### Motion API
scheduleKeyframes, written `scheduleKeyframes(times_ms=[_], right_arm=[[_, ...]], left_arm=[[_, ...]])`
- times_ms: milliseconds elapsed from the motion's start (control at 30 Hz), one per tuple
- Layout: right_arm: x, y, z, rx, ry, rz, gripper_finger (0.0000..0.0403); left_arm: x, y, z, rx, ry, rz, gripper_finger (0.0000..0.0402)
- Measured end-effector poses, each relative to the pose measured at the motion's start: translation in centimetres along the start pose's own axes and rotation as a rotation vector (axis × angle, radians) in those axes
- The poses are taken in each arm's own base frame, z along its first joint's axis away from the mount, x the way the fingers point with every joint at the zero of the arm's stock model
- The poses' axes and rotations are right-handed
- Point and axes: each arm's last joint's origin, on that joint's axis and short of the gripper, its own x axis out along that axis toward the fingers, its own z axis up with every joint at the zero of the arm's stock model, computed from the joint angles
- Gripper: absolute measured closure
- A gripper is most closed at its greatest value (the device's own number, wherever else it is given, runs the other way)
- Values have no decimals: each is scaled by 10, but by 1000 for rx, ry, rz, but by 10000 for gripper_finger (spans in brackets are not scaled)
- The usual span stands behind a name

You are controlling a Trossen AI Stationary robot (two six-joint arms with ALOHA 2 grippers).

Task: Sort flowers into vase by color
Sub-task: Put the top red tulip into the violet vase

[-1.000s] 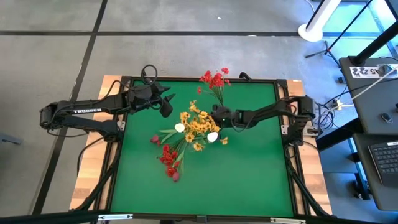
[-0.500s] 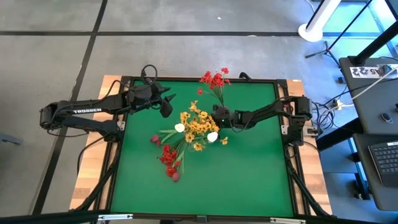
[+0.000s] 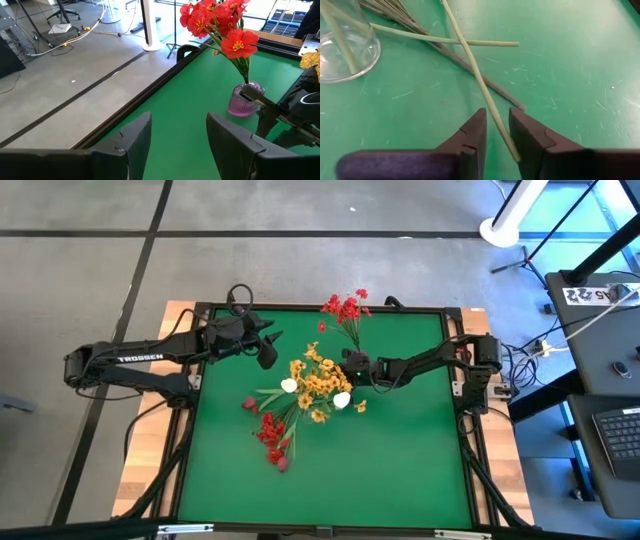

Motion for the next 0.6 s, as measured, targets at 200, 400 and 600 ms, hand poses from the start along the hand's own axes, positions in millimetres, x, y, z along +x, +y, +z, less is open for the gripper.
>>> scheduleKeyframes(times_ms=[200,400,600], right_arm=[[-7,0,6,51,-18,41,390],[-26,-5,22,99,-59,33,387],[-50,-11,35,131,-58,-50,394]], left_arm=[[0,0,0,0,0,0,218],[0,0,0,0,1,-1,218],[-1,-4,0,3,-1,-18,218]])
